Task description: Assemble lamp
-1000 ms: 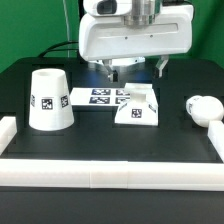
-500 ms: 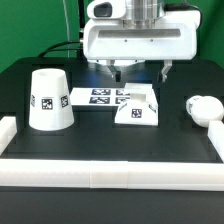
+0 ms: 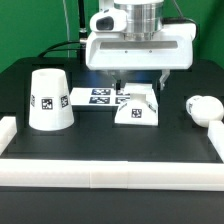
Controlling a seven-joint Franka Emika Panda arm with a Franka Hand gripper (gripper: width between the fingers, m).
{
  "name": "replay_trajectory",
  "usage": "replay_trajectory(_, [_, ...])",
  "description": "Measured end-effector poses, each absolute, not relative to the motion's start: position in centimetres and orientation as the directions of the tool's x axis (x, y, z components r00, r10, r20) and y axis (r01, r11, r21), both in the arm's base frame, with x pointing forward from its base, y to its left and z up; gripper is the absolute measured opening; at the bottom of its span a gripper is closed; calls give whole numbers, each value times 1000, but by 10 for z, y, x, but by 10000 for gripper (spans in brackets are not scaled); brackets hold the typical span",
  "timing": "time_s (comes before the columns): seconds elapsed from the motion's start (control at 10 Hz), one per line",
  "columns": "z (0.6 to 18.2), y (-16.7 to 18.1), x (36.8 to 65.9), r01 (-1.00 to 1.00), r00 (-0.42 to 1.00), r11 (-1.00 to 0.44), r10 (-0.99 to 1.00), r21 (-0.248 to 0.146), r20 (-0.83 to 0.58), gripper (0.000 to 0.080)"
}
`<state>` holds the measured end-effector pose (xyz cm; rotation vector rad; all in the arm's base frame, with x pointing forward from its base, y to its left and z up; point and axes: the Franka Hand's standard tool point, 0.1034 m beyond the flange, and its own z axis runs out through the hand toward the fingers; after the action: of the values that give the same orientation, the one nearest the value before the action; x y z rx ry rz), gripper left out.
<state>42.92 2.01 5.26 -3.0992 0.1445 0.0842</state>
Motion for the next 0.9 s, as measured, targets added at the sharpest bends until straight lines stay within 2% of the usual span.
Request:
replay_trajectory(0.1, [46, 20, 427, -68, 996, -997, -66, -37, -62, 699])
replay_trajectory(0.4, [44, 20, 425, -67, 996, -997, -64, -40, -67, 699])
replay_trajectory(0.5, [44, 21, 425, -65, 996, -997, -62, -41, -67, 598])
replay_trajectory(0.6, [44, 21, 425, -64, 996, -997, -61, -41, -67, 532])
replay_trajectory(0.9, [44, 21, 425, -64, 996, -997, -61, -41, -67, 533])
